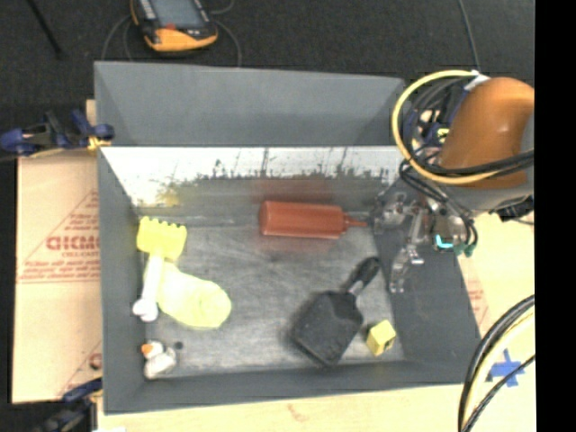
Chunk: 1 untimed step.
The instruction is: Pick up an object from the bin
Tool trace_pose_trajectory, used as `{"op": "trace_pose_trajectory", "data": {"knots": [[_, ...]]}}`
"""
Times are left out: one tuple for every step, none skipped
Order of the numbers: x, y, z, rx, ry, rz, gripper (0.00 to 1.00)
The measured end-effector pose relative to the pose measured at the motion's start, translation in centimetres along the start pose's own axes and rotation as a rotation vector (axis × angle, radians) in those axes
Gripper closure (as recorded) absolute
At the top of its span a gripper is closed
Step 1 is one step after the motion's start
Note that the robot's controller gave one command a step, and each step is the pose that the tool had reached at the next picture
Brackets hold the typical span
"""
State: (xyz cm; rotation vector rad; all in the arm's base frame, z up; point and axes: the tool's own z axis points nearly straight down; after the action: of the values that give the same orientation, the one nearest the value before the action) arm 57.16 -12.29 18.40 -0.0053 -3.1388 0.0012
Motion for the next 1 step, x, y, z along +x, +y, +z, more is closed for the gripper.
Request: {"op": "trace_pose_trajectory", "data": {"knots": [[-0.18,0.03,-0.4,0.001,-0.007,-0.003,0.0]]}}
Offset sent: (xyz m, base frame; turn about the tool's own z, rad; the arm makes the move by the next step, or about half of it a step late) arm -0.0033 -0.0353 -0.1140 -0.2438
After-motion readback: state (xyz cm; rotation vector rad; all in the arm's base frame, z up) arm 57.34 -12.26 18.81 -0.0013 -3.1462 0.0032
